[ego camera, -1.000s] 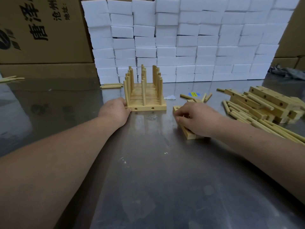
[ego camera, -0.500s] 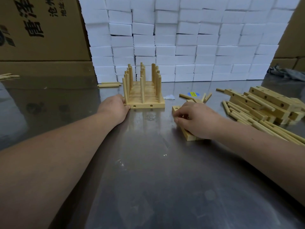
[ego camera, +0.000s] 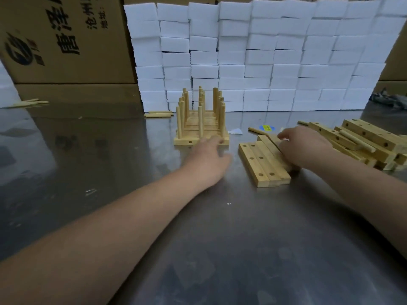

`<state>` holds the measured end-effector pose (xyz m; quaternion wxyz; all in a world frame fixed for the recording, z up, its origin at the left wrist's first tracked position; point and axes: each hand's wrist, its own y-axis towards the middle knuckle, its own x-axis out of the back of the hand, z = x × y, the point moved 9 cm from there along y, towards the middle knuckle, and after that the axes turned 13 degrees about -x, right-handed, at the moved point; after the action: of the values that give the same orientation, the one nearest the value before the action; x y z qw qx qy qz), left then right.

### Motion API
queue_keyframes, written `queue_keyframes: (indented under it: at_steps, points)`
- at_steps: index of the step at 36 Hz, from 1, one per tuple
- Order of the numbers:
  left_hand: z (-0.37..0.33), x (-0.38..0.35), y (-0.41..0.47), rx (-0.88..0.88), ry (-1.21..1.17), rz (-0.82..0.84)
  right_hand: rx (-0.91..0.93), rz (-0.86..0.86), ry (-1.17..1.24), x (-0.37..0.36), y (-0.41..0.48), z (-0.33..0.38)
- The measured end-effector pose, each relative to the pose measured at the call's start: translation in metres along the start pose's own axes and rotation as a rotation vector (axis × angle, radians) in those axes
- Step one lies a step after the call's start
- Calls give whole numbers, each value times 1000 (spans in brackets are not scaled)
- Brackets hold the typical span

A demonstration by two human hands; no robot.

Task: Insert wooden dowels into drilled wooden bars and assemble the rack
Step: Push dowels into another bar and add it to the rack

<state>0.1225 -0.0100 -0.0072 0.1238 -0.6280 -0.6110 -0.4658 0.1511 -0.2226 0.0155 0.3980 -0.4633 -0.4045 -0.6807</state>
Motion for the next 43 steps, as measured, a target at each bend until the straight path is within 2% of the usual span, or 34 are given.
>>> queue_keyframes:
  at_steps: [3, 6, 9, 12, 17, 25, 33, 43]
  points:
    - [-35, -29, -9, -101, -99, 134, -37, 2, -169, -2, 8, -15]
    - [-49, -49, -18, -240, 85, 341, -109, 97, -266, -12, 10, -30]
    - [-49, -55, -20, -292, 144, 415, -114, 166, -221, -18, 10, -33]
    - [-48, -54, -18, -290, 145, 383, -124, 101, -150, -7, 12, -35]
    - [-45, -49, -15, -295, 176, 320, -152, 114, -264, -6, 13, -40]
    - [-44, -37, -11, -264, 194, 218, -151, 72, -279, -6, 18, -41]
    - [-39, -36, -10, -184, 241, 231, -79, 35, -151, -4, 16, -34]
    - [-38, -34, -10, -148, 306, 216, -93, 124, -383, 0, 14, -55]
